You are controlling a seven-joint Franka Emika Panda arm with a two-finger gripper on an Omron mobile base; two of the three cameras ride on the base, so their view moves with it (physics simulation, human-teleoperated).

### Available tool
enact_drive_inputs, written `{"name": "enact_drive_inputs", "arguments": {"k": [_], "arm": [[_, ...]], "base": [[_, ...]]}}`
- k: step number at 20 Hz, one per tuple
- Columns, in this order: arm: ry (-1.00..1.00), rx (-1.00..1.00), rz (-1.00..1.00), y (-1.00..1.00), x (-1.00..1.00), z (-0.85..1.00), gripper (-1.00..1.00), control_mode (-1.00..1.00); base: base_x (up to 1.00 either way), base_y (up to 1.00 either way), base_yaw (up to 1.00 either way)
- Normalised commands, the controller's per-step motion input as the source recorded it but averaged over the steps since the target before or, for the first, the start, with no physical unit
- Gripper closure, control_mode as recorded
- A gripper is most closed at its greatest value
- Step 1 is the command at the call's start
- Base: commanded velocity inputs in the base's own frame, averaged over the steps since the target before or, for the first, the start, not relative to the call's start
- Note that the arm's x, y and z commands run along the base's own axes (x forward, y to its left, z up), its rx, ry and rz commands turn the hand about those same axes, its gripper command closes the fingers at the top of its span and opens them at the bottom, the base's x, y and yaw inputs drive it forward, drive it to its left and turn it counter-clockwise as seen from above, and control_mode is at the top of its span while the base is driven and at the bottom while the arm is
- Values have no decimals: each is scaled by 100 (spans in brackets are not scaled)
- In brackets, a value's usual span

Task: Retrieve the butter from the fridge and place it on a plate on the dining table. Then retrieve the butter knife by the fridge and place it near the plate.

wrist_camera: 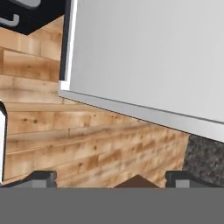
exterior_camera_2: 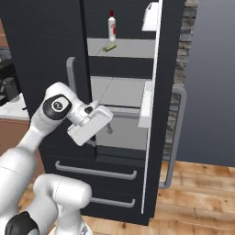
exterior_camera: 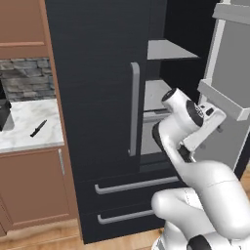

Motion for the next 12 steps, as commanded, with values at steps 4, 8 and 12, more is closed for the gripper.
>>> {"name": "enact_drive_inputs", "arguments": {"k": [4, 8, 12], "arm": [[-14, 49, -4, 86, 29, 11, -100, -100], [-8, 52, -4, 81, 38, 3, -100, -100], [-21, 53, -8, 62, 29, 1, -100, -100]], "base": [[0, 0, 0], [0, 0, 0], [0, 0, 0]]}}
